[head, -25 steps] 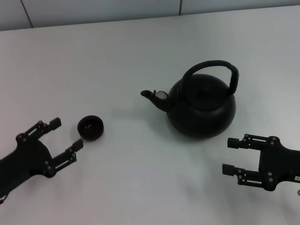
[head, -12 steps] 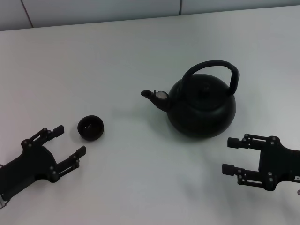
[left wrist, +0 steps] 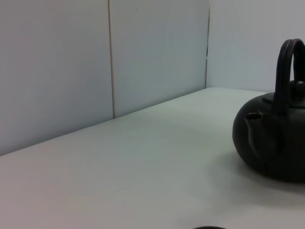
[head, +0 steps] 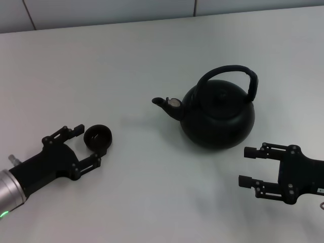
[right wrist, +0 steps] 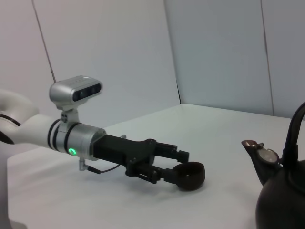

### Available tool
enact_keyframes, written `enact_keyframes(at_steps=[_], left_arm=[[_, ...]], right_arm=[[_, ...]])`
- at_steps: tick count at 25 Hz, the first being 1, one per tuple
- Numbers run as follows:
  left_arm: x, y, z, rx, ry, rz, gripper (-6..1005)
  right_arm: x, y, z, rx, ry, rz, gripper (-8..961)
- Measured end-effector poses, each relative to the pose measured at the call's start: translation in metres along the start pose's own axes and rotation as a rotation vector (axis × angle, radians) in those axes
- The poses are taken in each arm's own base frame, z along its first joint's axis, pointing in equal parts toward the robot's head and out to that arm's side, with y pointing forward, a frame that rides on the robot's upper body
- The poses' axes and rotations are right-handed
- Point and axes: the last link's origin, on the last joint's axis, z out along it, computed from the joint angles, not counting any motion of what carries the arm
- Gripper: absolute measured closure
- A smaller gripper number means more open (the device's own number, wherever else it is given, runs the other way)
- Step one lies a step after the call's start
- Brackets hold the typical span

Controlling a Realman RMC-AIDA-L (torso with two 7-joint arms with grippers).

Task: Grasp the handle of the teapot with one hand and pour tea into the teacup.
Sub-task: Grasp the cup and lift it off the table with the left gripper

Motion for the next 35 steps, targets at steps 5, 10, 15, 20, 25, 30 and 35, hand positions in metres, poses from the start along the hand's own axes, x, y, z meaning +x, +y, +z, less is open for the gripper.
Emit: enact_keyframes(at_steps=[5, 10, 15, 20, 25, 30, 35], left_arm=[[0.003, -0.003, 0.01, -0.001, -0.018, 0.009, 219], [0.003, -0.002, 0.016, -0.011, -0.031, 0.012, 220], [0.003, -0.002, 0.017, -0.017, -0.038, 0.015, 220], [0.004, -0.002, 0.017, -0.014, -0.035, 0.013, 220], [0.005, -0.003, 0.018, -0.01, -0.029, 0.011, 245], [0.008, -0.002, 0.021, -0.02, -0.015, 0.009, 288], [0.018, 0.001, 0.032, -0.053, 0.015, 0.013, 311]], right_arm=[[-0.001, -0.001, 0.0, -0.002, -0.001, -0.003, 279], [-0.002, -0.001, 0.001, 0.001, -0.006, -0.004, 278], [-0.002, -0.002, 0.001, 0.004, -0.011, -0.004, 278], [-0.003, -0.002, 0.001, 0.004, -0.012, -0.004, 278], [-0.003, -0.002, 0.001, 0.004, -0.012, -0.005, 278], [-0.003, -0.002, 0.0, 0.005, -0.011, -0.005, 278], [-0.002, -0.002, 0.0, 0.006, -0.01, -0.004, 278]])
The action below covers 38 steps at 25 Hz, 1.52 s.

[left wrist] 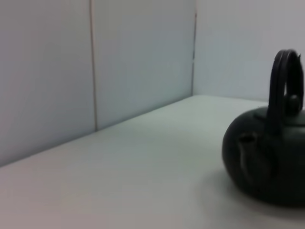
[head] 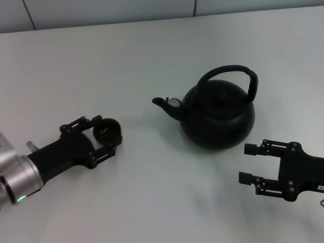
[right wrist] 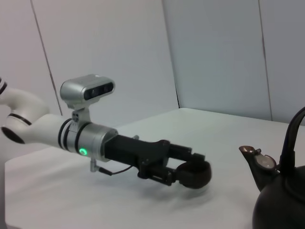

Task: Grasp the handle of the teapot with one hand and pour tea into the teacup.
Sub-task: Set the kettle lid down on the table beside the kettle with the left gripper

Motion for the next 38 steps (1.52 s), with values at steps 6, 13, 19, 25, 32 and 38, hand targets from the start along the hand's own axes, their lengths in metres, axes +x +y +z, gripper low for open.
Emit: enact_keyframes(at_steps=[6, 13, 19, 25, 32, 38], left_arm=[[0.018, 0.0, 0.027, -0.042, 0.019, 0.024, 305], [0.024, 0.0, 0.041, -0.056, 0.004, 0.035, 298], [0.018, 0.0, 0.039, -0.036, -0.02, 0.038, 292], [0.012, 0.002, 0.043, -0.009, -0.054, 0.052, 287], [0.012, 0.002, 0.044, -0.002, -0.057, 0.047, 280], [0.01, 0.003, 0.045, 0.005, -0.067, 0.035, 274]], right_arm=[[0.0, -0.001, -0.001, 0.001, 0.001, -0.001, 278], [0.0, 0.0, -0.001, 0.0, 0.001, -0.002, 278], [0.0, 0.0, -0.001, -0.001, 0.0, -0.001, 278], [-0.001, 0.0, 0.0, -0.003, -0.001, -0.004, 278], [-0.002, -0.001, 0.001, -0.004, -0.001, -0.006, 278], [-0.002, -0.002, 0.001, -0.005, -0.001, -0.008, 278]])
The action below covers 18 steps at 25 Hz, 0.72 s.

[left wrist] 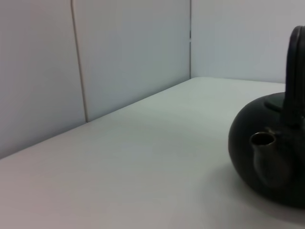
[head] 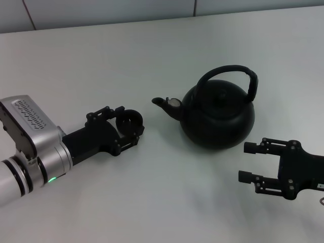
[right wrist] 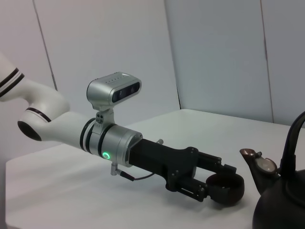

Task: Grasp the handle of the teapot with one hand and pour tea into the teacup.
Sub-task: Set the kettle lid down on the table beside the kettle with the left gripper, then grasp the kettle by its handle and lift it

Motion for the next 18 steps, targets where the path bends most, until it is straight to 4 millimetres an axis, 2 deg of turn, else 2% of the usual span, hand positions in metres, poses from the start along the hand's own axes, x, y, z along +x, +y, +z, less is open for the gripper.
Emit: enact_keyframes(at_steps=[4, 9, 11, 14, 17, 18], left_arm=[[-0.001, 0.0, 0.001, 0.014, -0.008, -0.02, 270], [0.0, 0.001, 0.002, 0.011, 0.002, -0.025, 131], [0.002, 0.002, 0.001, 0.003, 0.022, -0.024, 131], [0.006, 0.001, -0.012, -0.002, 0.093, -0.026, 131], [0.005, -0.009, -0.044, 0.02, 0.175, -0.033, 131], [0.005, -0.009, -0.044, 0.02, 0.175, -0.033, 131]], right_arm=[[0.0, 0.0, 0.0, -0.001, 0.0, -0.002, 278], [-0.001, -0.001, 0.0, -0.001, 0.0, -0.002, 278], [-0.001, -0.001, 0.0, -0.001, 0.0, -0.002, 278], [0.0, -0.001, 0.0, 0.002, 0.002, -0.002, 278], [-0.001, -0.003, -0.001, 0.011, 0.0, -0.004, 278], [-0.001, -0.003, -0.001, 0.011, 0.0, -0.004, 278]])
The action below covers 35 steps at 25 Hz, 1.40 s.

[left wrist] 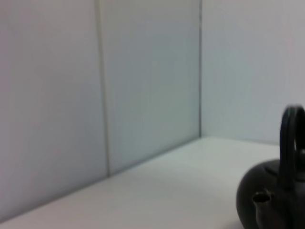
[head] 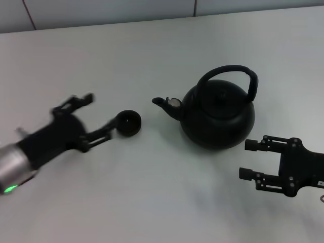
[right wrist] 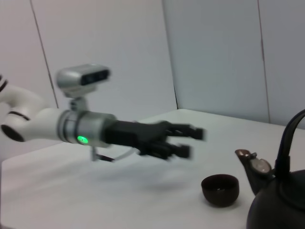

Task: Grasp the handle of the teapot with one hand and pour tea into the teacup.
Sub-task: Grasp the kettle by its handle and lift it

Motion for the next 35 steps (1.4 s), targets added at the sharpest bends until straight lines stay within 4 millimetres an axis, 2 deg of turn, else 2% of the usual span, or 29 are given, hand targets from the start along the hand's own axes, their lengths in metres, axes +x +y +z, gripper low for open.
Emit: enact_keyframes(at_steps=[2, 3, 4, 5, 9, 14, 18, 23, 29, 35], left_arm=[[0.004, -0.01, -0.031, 0.008, 0.036, -0.015, 132], [0.007, -0.014, -0.062, -0.012, 0.042, -0.031, 132], [0.01, -0.013, -0.083, -0.03, 0.05, -0.043, 132], [0.01, -0.013, -0.083, -0.03, 0.05, -0.043, 132], [0.016, -0.011, -0.128, -0.05, 0.066, -0.062, 132], [0.017, -0.013, -0.138, -0.062, 0.048, -0.068, 132], [0.015, -0.013, -0.139, -0.083, 0.016, -0.038, 131], [0.002, -0.014, -0.14, -0.084, -0.09, 0.016, 131], [0.004, -0.012, -0.136, -0.096, -0.081, 0.016, 131], [0.004, -0.011, -0.134, -0.101, -0.072, 0.008, 131]], right_arm=[[-0.001, -0.001, -0.001, 0.011, -0.011, 0.0, 278], [-0.002, -0.001, -0.002, 0.018, -0.017, 0.001, 278], [-0.003, -0.002, -0.003, 0.026, -0.029, 0.003, 278], [-0.003, -0.002, -0.003, 0.026, -0.029, 0.003, 278], [-0.003, -0.001, -0.002, 0.03, -0.04, 0.005, 278], [-0.003, -0.001, -0.002, 0.033, -0.047, 0.009, 278], [-0.002, -0.001, -0.001, 0.036, -0.047, 0.013, 278], [-0.001, 0.001, 0.0, 0.036, -0.05, 0.024, 279], [0.003, 0.005, 0.001, 0.039, -0.062, 0.042, 279], [0.014, 0.02, 0.001, 0.147, -0.195, 0.037, 279]])
